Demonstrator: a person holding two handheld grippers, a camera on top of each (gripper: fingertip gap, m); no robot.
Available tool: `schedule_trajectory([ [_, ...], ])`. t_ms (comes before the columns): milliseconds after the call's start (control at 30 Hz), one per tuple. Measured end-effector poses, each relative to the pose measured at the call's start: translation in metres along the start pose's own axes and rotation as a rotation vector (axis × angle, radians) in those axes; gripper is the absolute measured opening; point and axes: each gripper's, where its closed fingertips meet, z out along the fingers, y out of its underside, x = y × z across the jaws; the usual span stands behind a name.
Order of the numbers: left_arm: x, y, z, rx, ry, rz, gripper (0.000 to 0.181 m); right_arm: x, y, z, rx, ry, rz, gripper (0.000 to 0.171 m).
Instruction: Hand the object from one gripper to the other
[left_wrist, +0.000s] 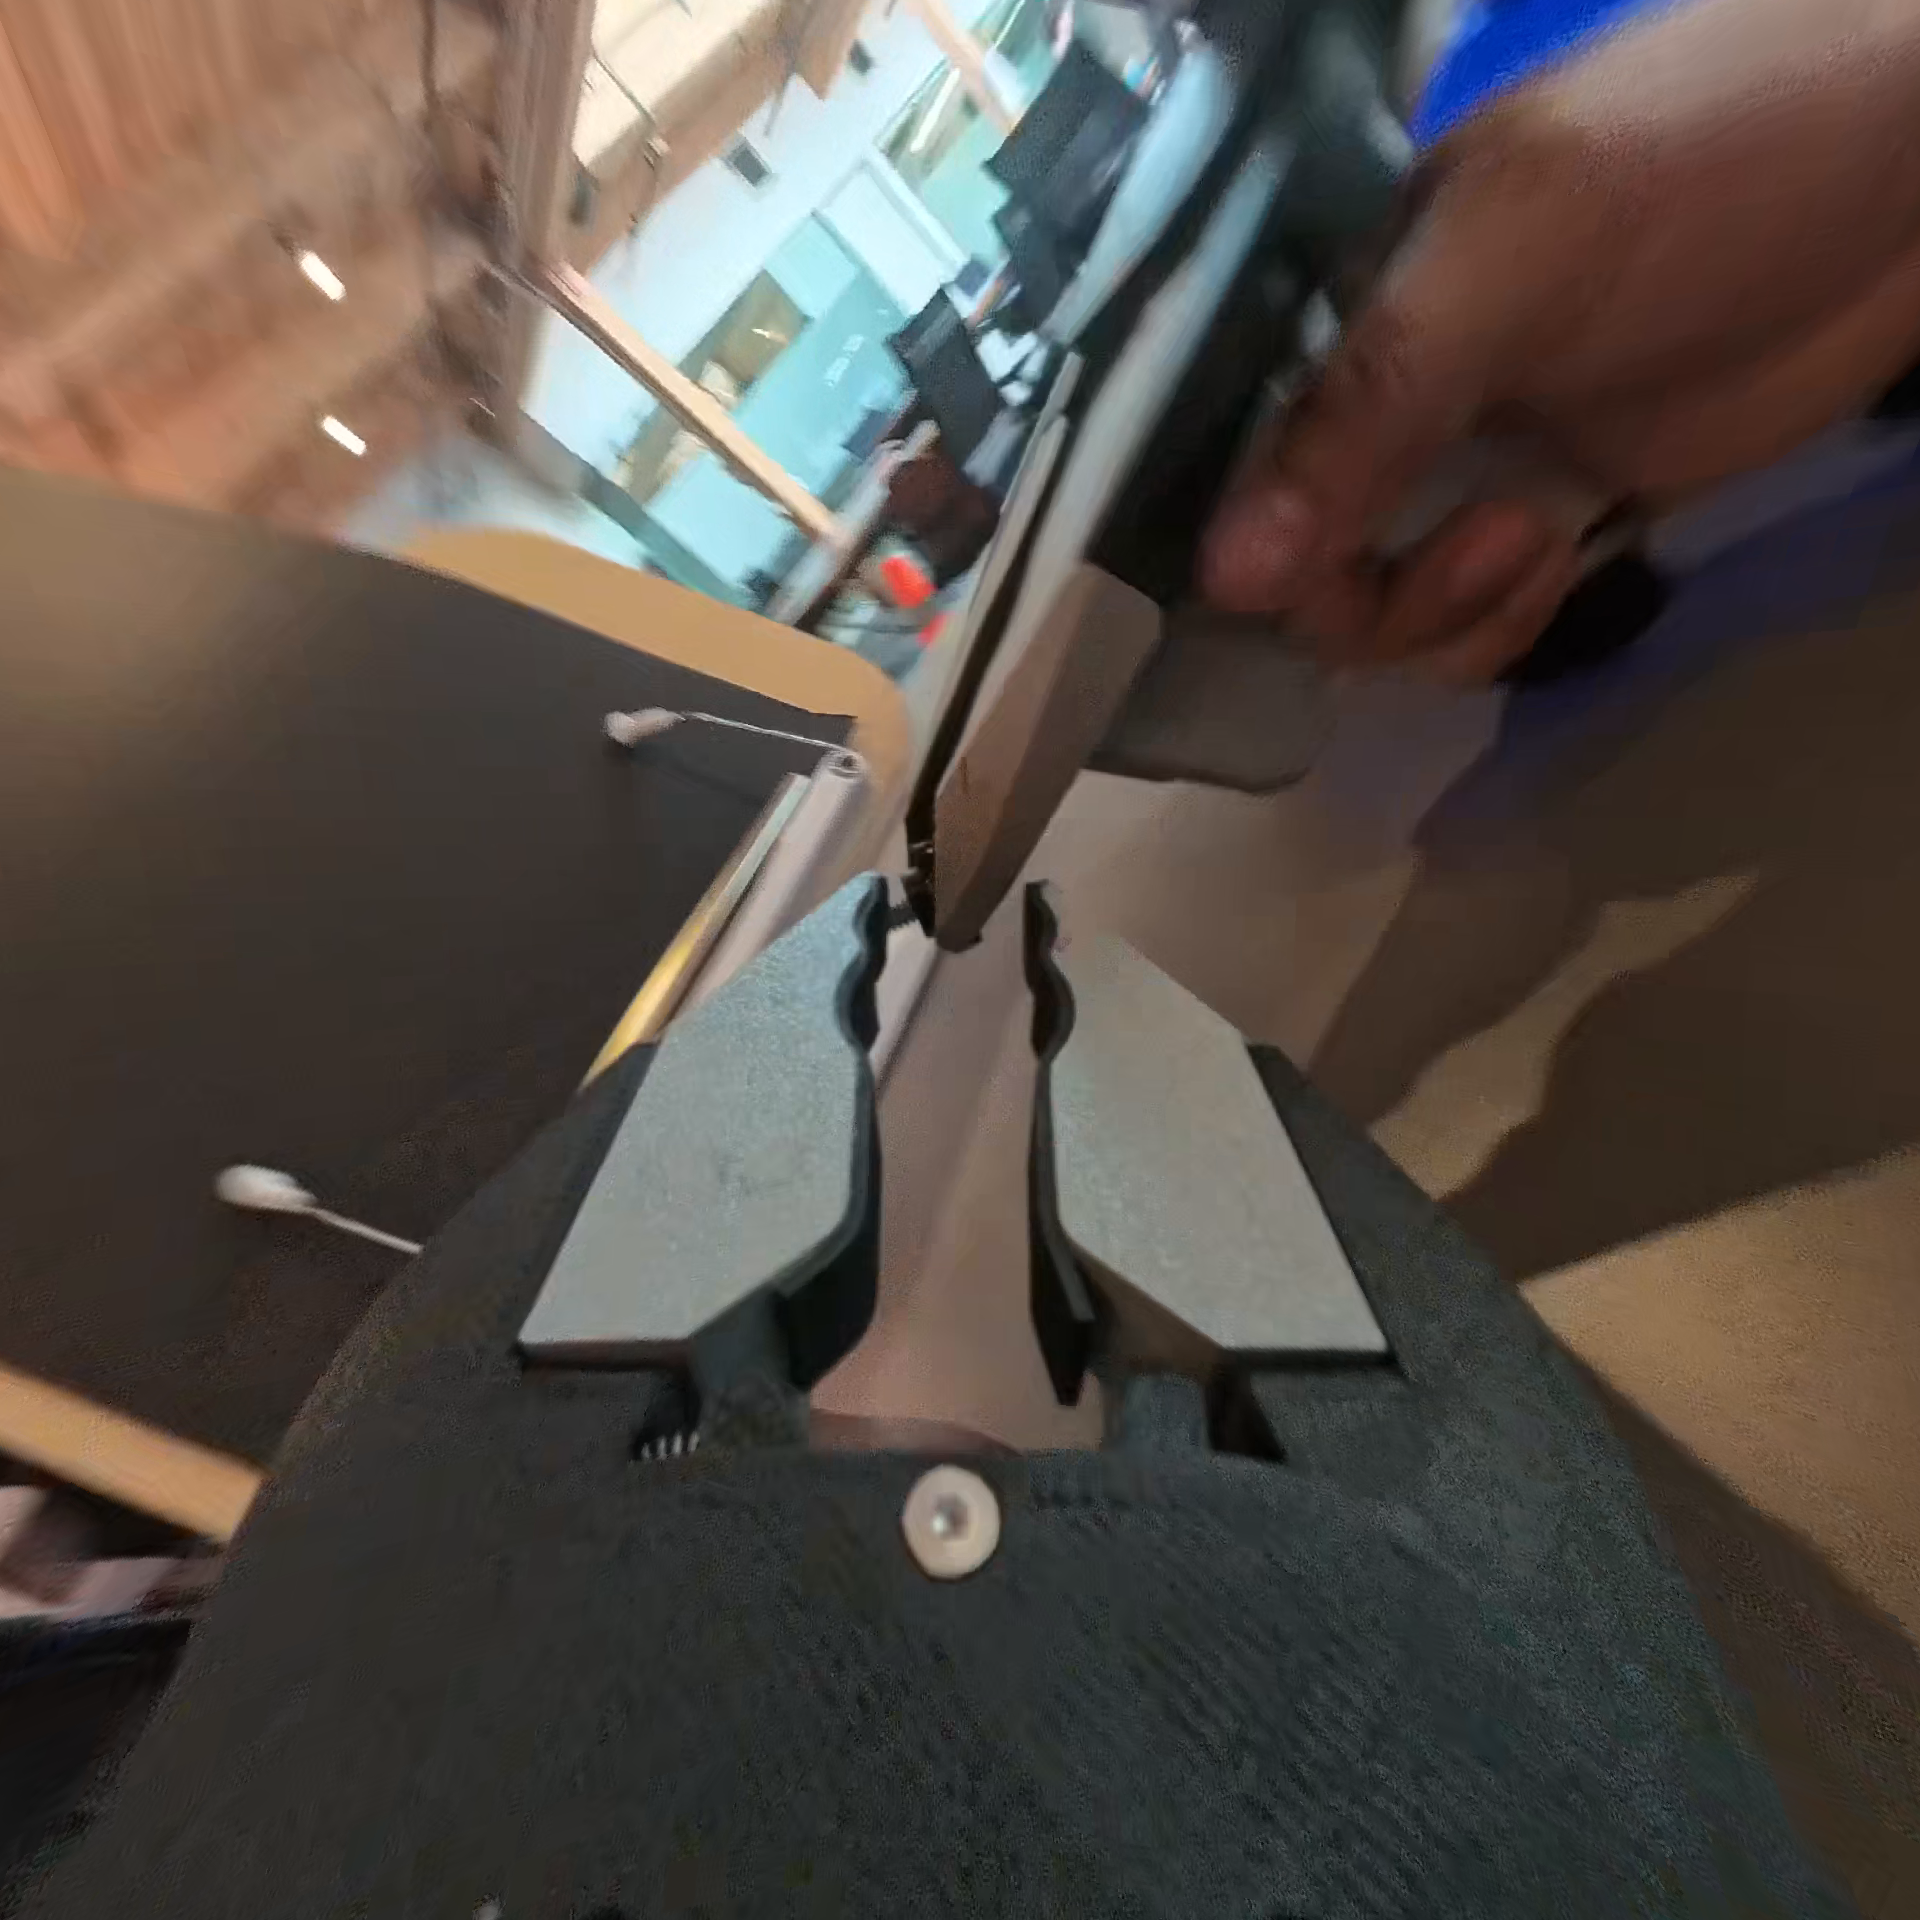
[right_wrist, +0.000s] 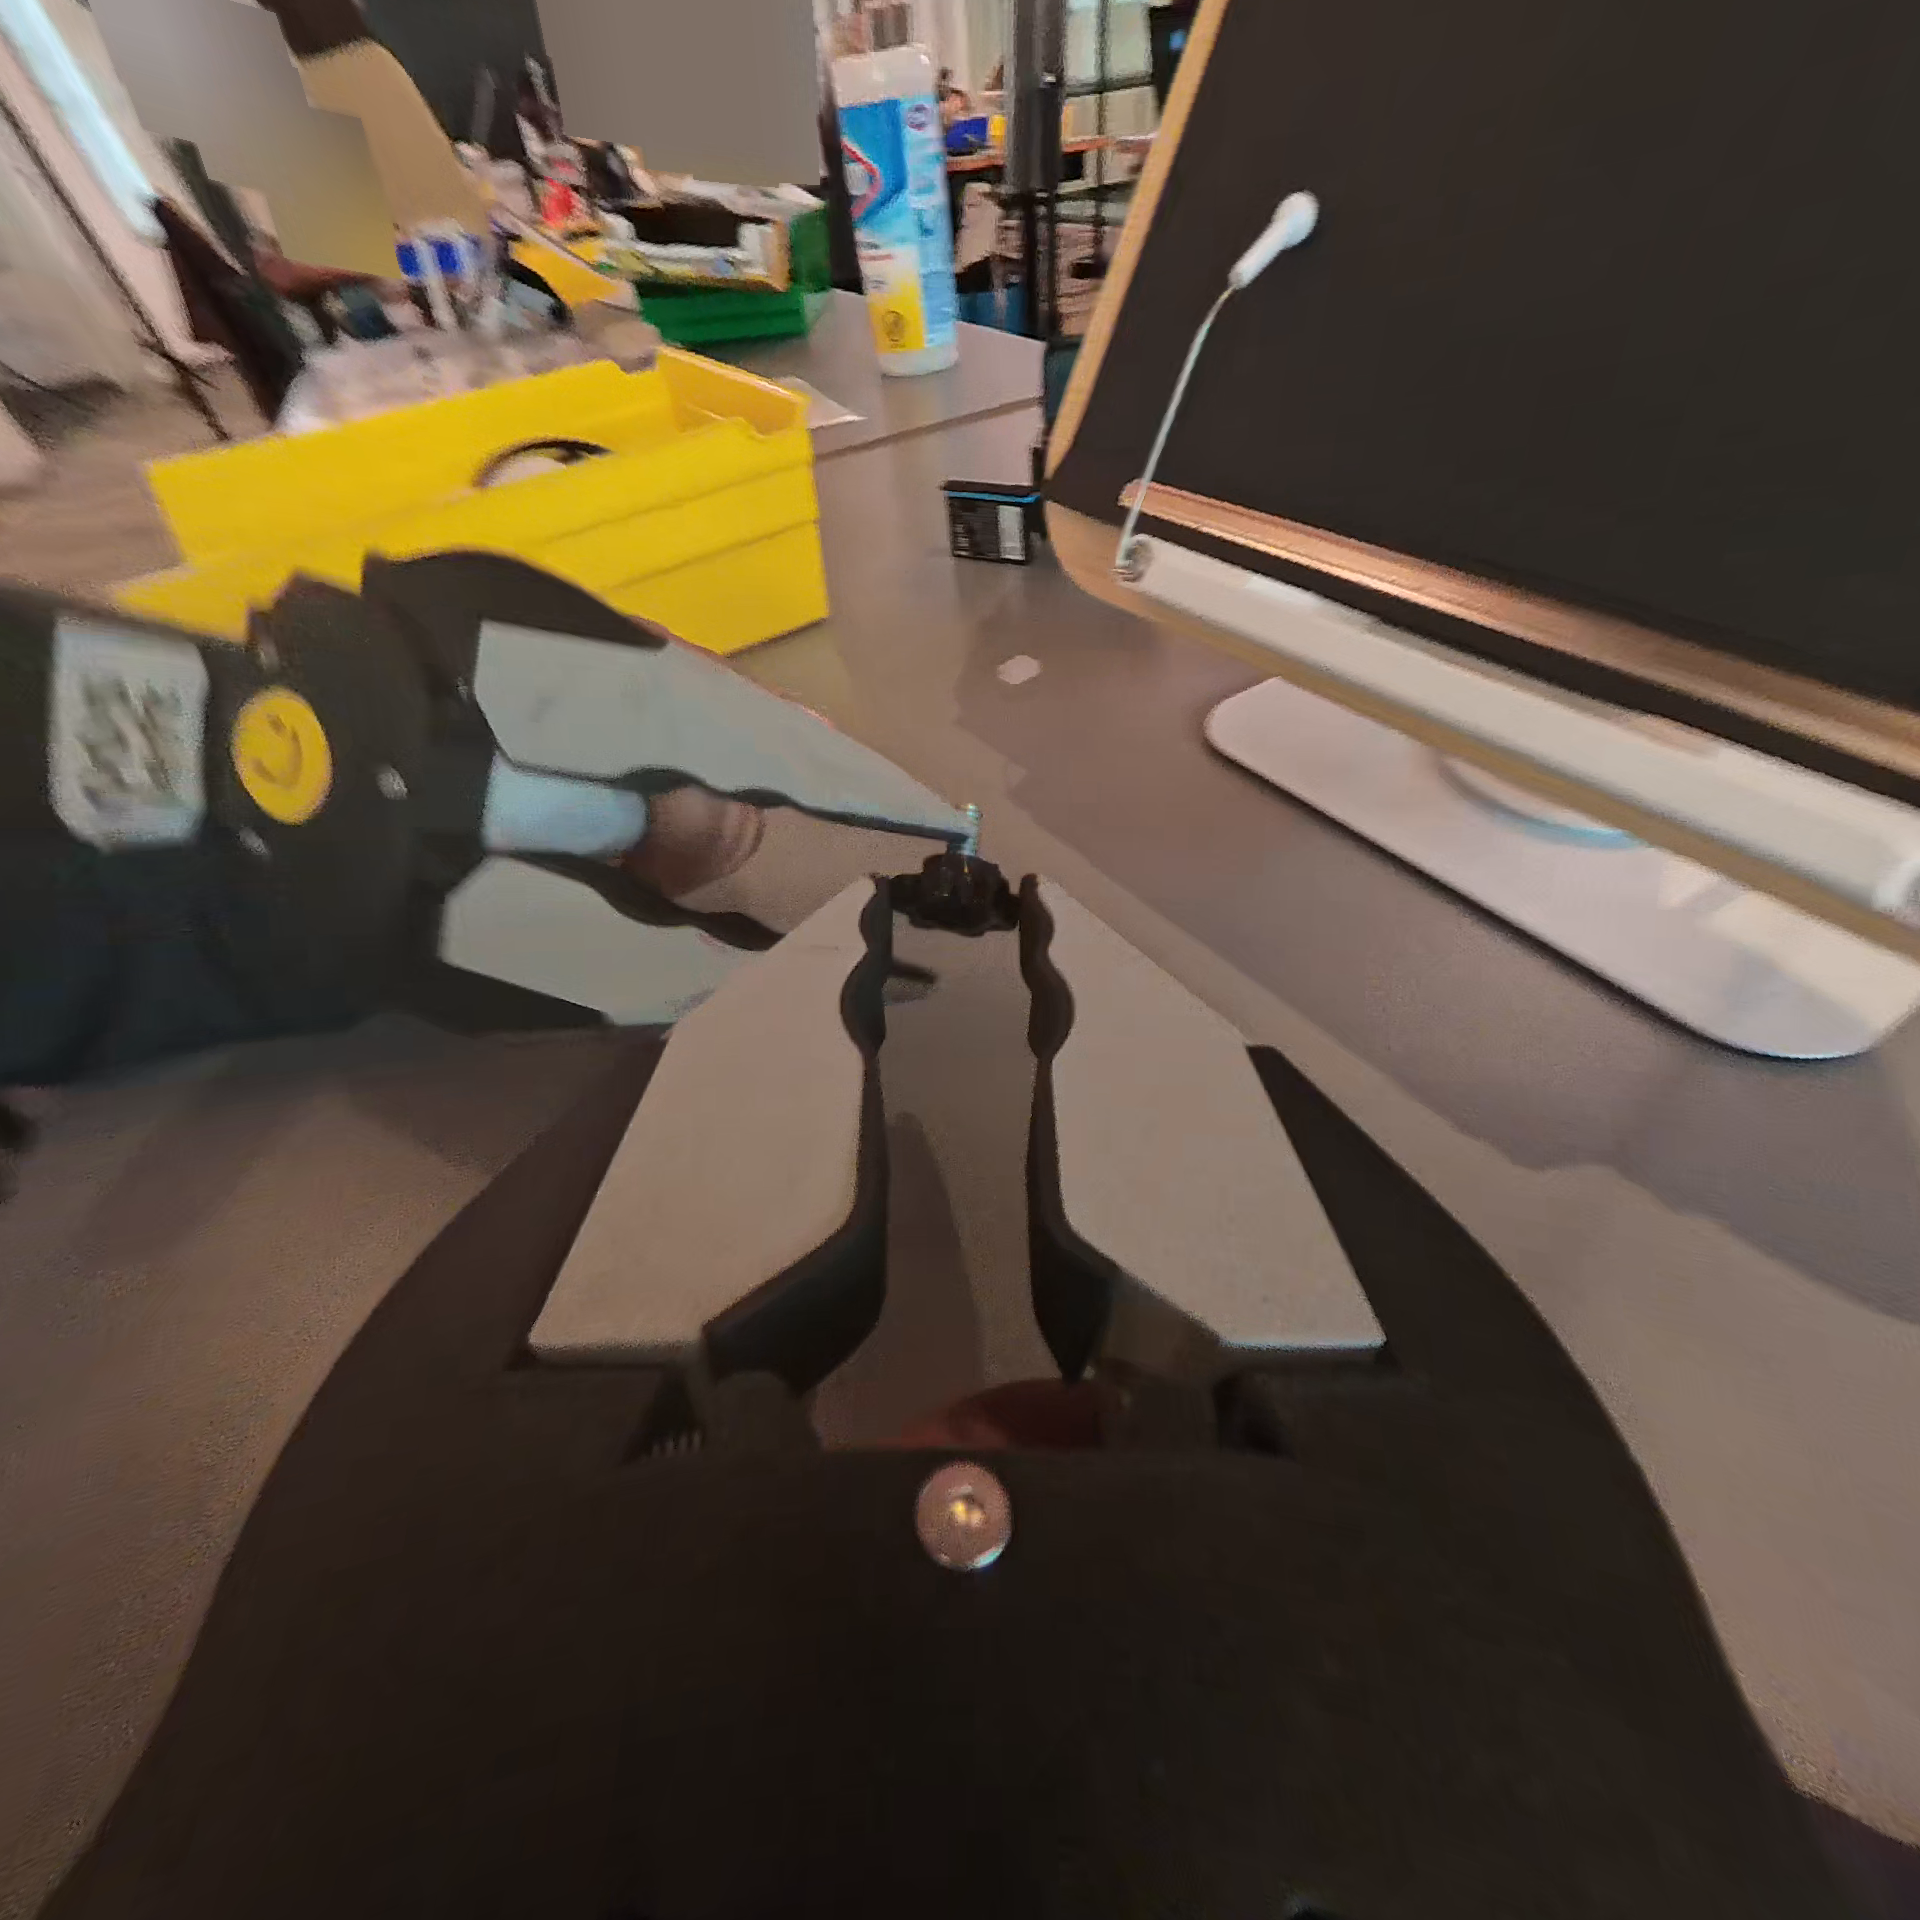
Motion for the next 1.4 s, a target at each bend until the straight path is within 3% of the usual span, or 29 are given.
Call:
schedule_trajectory([
  [133, -0.021, 0.006, -0.008, 0.046, 0.075, -0.428, 0.031, 0.015, -0.008, -0.006, 0.027, 0.187, -0.219, 0.02],
  [333, -0.022, 0.012, -0.013, 0.112, 0.358, -1.058, 0.039, 0.001, -0.016, -0.01, 0.046, 0.288, -0.709, 0.02],
  [433, -0.02, 0.012, -0.014, 0.124, 0.42, -1.157, 0.04, -0.005, -0.018, -0.01, 0.064, 0.359, -0.922, 0.021],
  [600, -0.012, 0.001, -0.016, 0.152, 0.505, -1.224, 0.043, -0.013, -0.007, -0.002, 0.012, 0.357, -1.038, 0.021],
  [767, 0.003, -0.002, -0.013, 0.112, 0.536, -1.145, 0.038, -0.018, -0.006, 0.0, 0.013, 0.345, -1.062, 0.021],
  [833, 0.006, -0.009, -0.016, 0.136, 0.561, -1.11, 0.023, -0.019, -0.006, 0.0, 0.01, 0.346, -1.069, 0.021],
  [967, 0.002, 0.007, -0.009, 0.032, 0.395, -0.85, 0.022, -0.012, 0.0, 0.001, -0.023, 0.354, -1.016, 0.022],
  [1100, -0.022, 0.046, -0.006, -0.158, 0.048, -0.272, 0.022, 0.001, 0.013, 0.003, -0.092, 0.28, -0.725, 0.031],
  [1167, -0.024, 0.051, -0.006, -0.182, -0.016, -0.063, 0.022, 0.002, 0.013, 0.003, -0.079, 0.221, -0.558, 0.033],
  [1400, -0.014, 0.012, -0.009, 0.028, -0.043, 0.192, 0.022, -0.013, 0.0, 0.003, 0.038, -0.023, -0.116, 0.042],
])
